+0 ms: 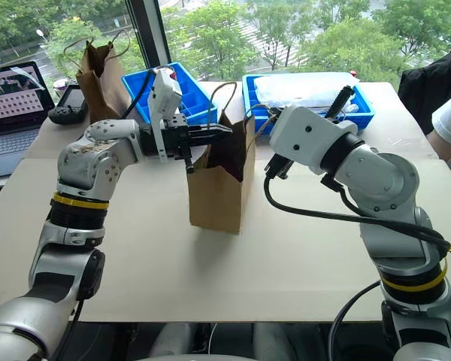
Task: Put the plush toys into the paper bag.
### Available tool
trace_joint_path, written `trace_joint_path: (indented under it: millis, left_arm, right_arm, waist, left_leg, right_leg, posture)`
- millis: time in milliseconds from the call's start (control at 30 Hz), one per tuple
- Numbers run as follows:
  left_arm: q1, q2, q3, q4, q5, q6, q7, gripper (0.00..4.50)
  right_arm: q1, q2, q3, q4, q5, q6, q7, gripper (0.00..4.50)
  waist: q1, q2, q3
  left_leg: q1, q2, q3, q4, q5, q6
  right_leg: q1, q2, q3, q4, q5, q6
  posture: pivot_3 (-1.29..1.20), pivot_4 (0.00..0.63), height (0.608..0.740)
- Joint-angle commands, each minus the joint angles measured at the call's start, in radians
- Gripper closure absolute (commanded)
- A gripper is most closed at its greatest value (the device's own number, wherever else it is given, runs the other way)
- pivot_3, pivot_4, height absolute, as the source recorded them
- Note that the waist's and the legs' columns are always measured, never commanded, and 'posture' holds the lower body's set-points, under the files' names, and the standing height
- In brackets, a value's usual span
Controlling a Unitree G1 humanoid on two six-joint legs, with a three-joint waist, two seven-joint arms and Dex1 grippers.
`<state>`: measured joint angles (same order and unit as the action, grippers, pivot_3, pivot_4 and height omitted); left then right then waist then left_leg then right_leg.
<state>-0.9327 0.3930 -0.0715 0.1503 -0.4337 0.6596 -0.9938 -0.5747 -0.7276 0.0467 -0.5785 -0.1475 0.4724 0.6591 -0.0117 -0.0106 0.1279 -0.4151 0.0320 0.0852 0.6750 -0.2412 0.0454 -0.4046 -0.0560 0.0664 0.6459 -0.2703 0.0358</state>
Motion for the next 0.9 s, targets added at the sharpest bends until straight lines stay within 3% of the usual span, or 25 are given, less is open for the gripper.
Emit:
trace_joint_path:
  millis: [33,300,400,733,900]
  left_arm:
    - [0.003,0.024,-0.001,-0.062,-0.004,-0.005,-0.01,4.5]
    - [0.019,0.075,-0.016,-0.043,0.011,0.007,-0.027,4.5]
    - [0.006,0.091,0.018,-0.023,-0.028,0.075,-0.028,3.73]
    - [-0.031,0.249,0.167,0.038,-0.155,0.141,-0.166,0.01]
    - [0.037,0.328,0.245,-0.003,-0.274,0.215,-0.273,0.01]
  right_arm:
    - [-0.018,0.008,0.008,-0.06,0.015,0.045,0.011,4.44]
    - [0.048,0.091,0.069,-0.12,0.067,0.17,0.016,4.44]
    - [0.052,0.101,0.023,-0.123,0.108,0.195,0.016,3.67]
    - [0.082,0.0,-0.254,-0.133,0.384,0.304,0.152,0.24]
    - [0.132,-0.068,-0.336,-0.178,0.612,0.479,0.242,0.24]
  waist:
    - [0.0,0.0,0.0]
    - [0.0,0.0,0.0]
    - [0.003,0.0,0.0]
    - [0.0,0.0,0.0]
    - [-0.001,0.0,0.0]
  left_leg:
    - [0.0,0.0,0.0,0.0,0.0,0.0]
    - [0.0,0.0,0.0,0.0,0.0,0.0]
    - [0.0,0.0,0.0,0.001,0.0,0.0]
    - [0.0,0.0,0.0,-0.001,0.0,0.0]
    - [0.0,0.001,0.0,-0.002,0.0,0.0]
  right_leg:
    - [0.0,0.0,0.0,0.0,0.0,0.0]
    - [0.0,-0.001,0.0,0.0,0.0,0.0]
    - [0.001,-0.001,0.0,0.0,0.0,0.0]
    - [0.0,0.0,-0.001,-0.001,0.0,0.0]
    - [0.0,0.0,-0.001,0.0,0.0,0.0]
  posture:
    - [0.0,0.15,0.724]
    - [0.0,0.15,0.724]
    - [0.0,0.15,0.724]
    - [0.0,0.15,0.724]
    - [0.0,0.15,0.724]
